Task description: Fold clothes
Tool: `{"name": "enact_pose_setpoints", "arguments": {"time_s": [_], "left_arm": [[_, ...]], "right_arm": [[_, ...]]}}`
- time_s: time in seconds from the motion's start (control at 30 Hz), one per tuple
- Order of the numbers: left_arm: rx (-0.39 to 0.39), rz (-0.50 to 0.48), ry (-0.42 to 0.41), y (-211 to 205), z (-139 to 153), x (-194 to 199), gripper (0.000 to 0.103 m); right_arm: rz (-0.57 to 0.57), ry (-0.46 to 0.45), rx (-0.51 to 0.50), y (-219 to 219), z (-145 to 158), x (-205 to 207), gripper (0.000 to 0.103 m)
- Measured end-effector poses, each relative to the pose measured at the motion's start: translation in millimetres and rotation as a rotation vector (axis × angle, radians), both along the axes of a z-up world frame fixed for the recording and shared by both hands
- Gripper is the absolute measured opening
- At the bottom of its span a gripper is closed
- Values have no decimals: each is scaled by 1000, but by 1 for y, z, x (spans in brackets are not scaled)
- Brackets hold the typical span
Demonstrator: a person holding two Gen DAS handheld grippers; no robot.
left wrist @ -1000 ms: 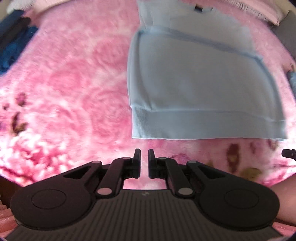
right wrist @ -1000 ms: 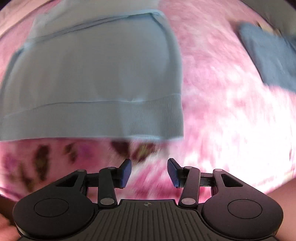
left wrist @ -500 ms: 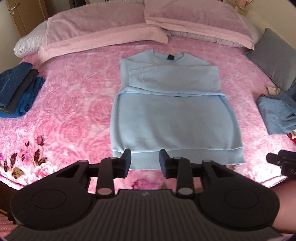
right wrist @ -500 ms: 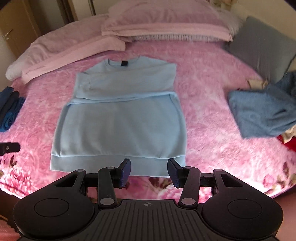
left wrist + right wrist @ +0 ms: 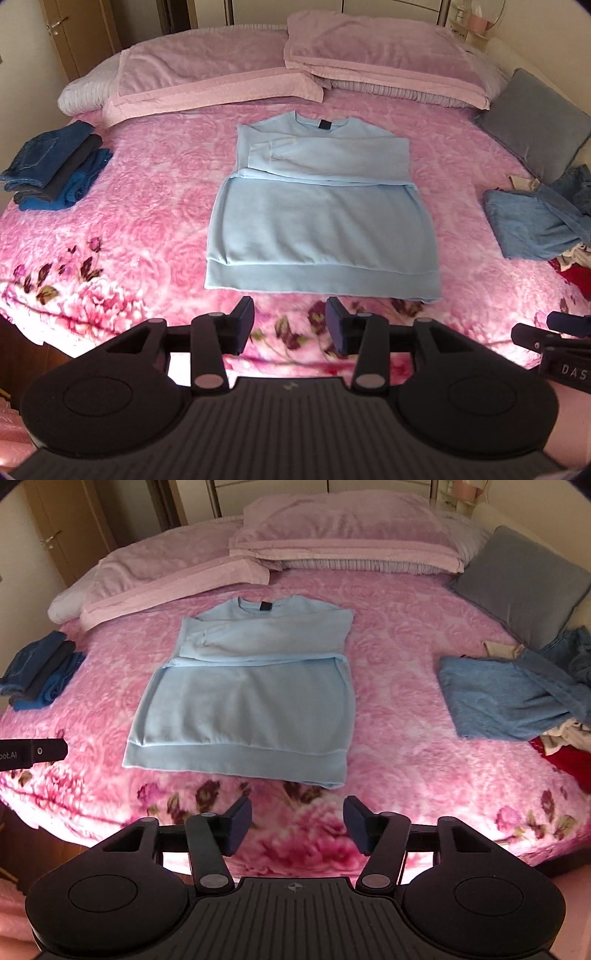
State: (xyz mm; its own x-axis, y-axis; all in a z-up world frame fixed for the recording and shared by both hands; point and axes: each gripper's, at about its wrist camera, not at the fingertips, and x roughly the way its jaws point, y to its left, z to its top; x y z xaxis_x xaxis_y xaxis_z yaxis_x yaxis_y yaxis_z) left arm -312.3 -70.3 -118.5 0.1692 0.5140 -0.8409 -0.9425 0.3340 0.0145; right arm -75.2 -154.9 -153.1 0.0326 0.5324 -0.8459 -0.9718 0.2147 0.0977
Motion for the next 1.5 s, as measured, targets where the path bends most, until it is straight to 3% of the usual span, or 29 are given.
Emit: {"name": "enact_pose_setpoints", "arguments": {"time_s": [0.23,0.37,0.77,1.13,1.5], "left_arm": [[50,16,-9,-52,14,4,42],[77,20,-8,-73,22,6,42],[114,32,23,-92,33,5,46],[75,29,35,-53,16,5,46],[39,-16,31,50,-4,0,46]], "right_arm": [[5,-3,31,-45,14,0,72],[22,12,42,-60,19,1,84],[82,-27,37,-74,25,-10,84],[108,-44,-7,-41,13,-15,84],[67,-54,-42,45,2,-20,84]]}}
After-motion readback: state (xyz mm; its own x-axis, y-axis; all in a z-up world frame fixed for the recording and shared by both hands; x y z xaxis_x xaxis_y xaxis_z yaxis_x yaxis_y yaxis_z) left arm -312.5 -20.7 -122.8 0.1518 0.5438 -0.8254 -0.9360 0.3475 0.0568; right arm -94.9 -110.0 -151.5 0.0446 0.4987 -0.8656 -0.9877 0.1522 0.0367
